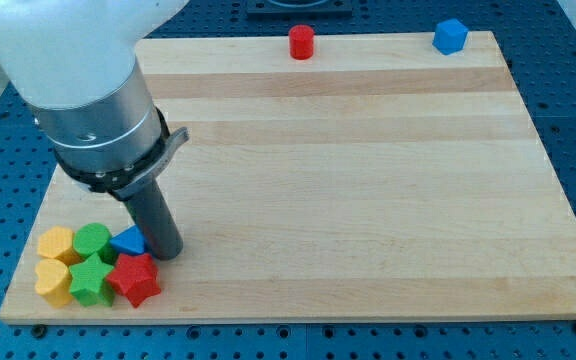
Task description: Move your arm to the top right
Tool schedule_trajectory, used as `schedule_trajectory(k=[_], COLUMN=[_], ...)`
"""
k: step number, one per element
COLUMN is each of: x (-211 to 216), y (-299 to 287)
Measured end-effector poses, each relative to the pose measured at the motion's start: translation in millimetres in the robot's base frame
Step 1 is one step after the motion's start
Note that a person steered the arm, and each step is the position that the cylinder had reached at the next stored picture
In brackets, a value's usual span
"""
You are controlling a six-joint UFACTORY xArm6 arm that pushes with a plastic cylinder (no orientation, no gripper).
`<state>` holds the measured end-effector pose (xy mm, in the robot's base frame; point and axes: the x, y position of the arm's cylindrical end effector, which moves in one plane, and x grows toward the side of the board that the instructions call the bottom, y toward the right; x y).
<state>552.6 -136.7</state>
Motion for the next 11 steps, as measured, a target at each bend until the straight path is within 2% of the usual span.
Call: schedule_trajectory(k=[1, 3, 6, 8, 10, 11], x=[-26, -63, -180, -283, -349, -349], y=[39, 69, 313, 458, 459, 421])
